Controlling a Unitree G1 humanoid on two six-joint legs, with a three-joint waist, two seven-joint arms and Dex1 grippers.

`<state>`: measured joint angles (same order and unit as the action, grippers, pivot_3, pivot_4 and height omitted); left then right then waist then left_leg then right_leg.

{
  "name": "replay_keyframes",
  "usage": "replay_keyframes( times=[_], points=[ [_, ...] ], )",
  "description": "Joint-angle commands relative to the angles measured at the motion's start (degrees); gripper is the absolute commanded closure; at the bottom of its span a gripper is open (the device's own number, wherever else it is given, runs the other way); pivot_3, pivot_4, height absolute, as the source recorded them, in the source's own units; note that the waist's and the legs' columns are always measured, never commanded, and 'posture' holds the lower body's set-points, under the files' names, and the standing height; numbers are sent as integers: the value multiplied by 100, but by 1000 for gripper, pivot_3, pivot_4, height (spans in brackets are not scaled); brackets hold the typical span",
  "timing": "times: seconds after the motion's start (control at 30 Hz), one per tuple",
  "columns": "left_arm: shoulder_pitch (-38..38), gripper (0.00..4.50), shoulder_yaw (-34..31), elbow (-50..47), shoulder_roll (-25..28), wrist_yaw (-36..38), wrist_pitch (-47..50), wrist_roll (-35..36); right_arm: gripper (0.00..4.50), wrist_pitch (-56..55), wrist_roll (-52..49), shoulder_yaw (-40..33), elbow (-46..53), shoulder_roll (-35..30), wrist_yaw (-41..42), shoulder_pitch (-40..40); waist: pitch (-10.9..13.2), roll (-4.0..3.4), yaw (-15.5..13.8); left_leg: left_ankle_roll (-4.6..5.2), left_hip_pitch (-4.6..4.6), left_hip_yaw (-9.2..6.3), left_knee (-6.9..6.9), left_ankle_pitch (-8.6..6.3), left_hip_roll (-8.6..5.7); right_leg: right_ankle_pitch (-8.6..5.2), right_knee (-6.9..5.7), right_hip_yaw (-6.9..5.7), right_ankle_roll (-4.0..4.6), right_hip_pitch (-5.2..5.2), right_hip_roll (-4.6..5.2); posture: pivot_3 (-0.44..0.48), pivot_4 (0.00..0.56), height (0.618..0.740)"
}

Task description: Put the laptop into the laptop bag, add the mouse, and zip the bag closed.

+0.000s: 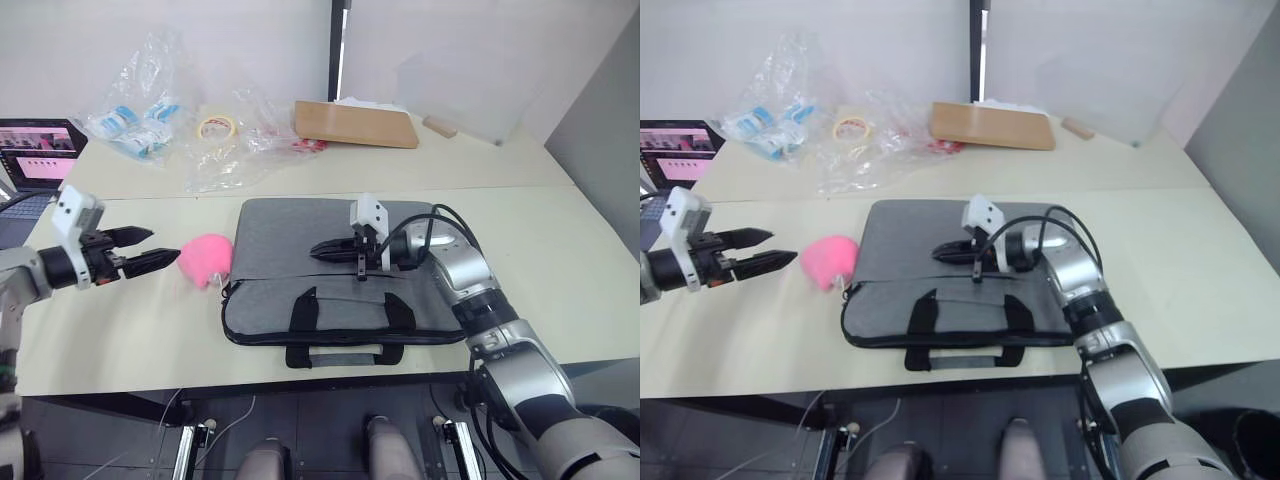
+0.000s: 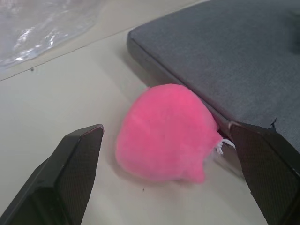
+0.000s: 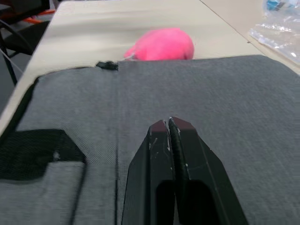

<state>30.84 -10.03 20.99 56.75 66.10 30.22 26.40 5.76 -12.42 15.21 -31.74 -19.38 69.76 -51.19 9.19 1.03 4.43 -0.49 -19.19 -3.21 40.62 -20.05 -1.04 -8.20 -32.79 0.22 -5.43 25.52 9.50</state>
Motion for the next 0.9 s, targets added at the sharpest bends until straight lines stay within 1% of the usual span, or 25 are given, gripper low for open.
replay_keyframes(
  times=[0.03, 0.1, 0.17, 0.3, 0.37, 0.47, 0.6, 0.63, 0.67, 0.7, 0.73, 0.83, 0.9],
  points=[
    [847, 0, 523, 860, -143, 416, -509, -532, 4476, -359, 217, 23, -410, 91, 99, -53, -1, 1, 36, 0, 2, -1, 1, 0, 0, 0, -2, -4, 0, -4, 1, 0, 150, 740],
    [1469, 0, 995, 1720, -396, 745, -919, -990, 4476, -446, 305, 46, -529, 125, 148, 18, -2, 2, 88, -1, 12, -3, 10, 0, 0, 0, -1, -18, 0, -23, 3, 0, 150, 740],
    [1960, 0, 1327, 2506, -604, 963, -1304, -1394, 4476, -469, 343, 37, -555, 148, 179, 62, -3, 2, 126, 0, 28, -1, 11, 0, 0, 1, 1, -29, 1, -40, 7, 0, 150, 740],
    [2533, 0, 1654, 3675, -901, 1000, -2018, -1992, 4476, -472, 376, 3, -573, 184, 191, 77, -3, 2, 156, 0, 32, -1, 10, 0, 0, 0, 0, -29, 1, -39, 6, 0, 150, 740],
    [2567, 0, 1851, 3930, -927, 1292, -2232, -2255, 4476, -479, 400, 21, -596, 207, 189, 97, -3, 2, 175, 0, 31, -1, 10, 0, 0, 0, -1, -29, 1, -37, 7, 0, 150, 740],
    [2587, 810, 1838, 4025, -895, 1637, -2201, -2311, 4500, -550, 440, 37, -682, 252, 157, 113, -3, 2, 185, 0, 31, -2, 10, 0, 0, 0, -3, -29, 0, -36, 7, 0, 150, 740],
    [2476, 2152, 1720, 3900, -746, 1903, -2223, -2280, 4500, -653, 498, 35, -841, 302, 141, 101, -3, 3, 196, 2, 31, -5, 11, -1, 0, 0, -16, -29, 0, -32, 8, 0, 150, 740],
    [2409, 2546, 1680, 3811, -687, 1972, -2160, -2246, 4500, -688, 519, 44, -887, 317, 144, 94, -3, 2, 198, 2, 31, -6, 11, -1, 0, 0, -21, -28, 0, -29, 8, 0, 150, 740],
    [2316, 2773, 1632, 3687, -611, 2051, -2104, -2199, 4500, -712, 536, 51, -933, 333, 149, 86, -3, 2, 206, 2, 33, -6, 11, -1, 0, 0, -24, -28, 0, -29, 8, 0, 150, 740],
    [2247, 3174, 1594, 3591, -561, 2104, -2061, -2168, 4500, -729, 550, 52, -965, 345, 155, 80, -3, 2, 215, 2, 33, -7, 11, -1, 0, 0, -26, -28, 0, -28, 8, 0, 150, 740],
    [2081, 3451, 1510, 3380, -456, 2149, -1984, -2093, 4500, -770, 576, 62, -1028, 372, 151, 66, -3, 2, 221, 2, 33, -7, 11, -1, 0, 0, -28, -28, 0, -27, 8, 0, 150, 740],
    [1490, 4386, 1141, 2593, -191, 1994, -1654, -1837, 4500, -1119, 803, 141, -1373, 456, -15, 5, -3, 2, 258, 3, 36, -11, 10, -2, 1, 0, -35, -27, 0, -21, 7, 0, 150, 740],
    [1086, 4456, 887, 1923, -102, 1875, -1097, -1580, 4500, -1279, 955, 188, -1589, 493, -116, -23, -3, 3, 265, 3, 40, -13, 8, -2, 1, 0, -37, -27, 0, -20, 7, 0, 150, 740]
  ],
)
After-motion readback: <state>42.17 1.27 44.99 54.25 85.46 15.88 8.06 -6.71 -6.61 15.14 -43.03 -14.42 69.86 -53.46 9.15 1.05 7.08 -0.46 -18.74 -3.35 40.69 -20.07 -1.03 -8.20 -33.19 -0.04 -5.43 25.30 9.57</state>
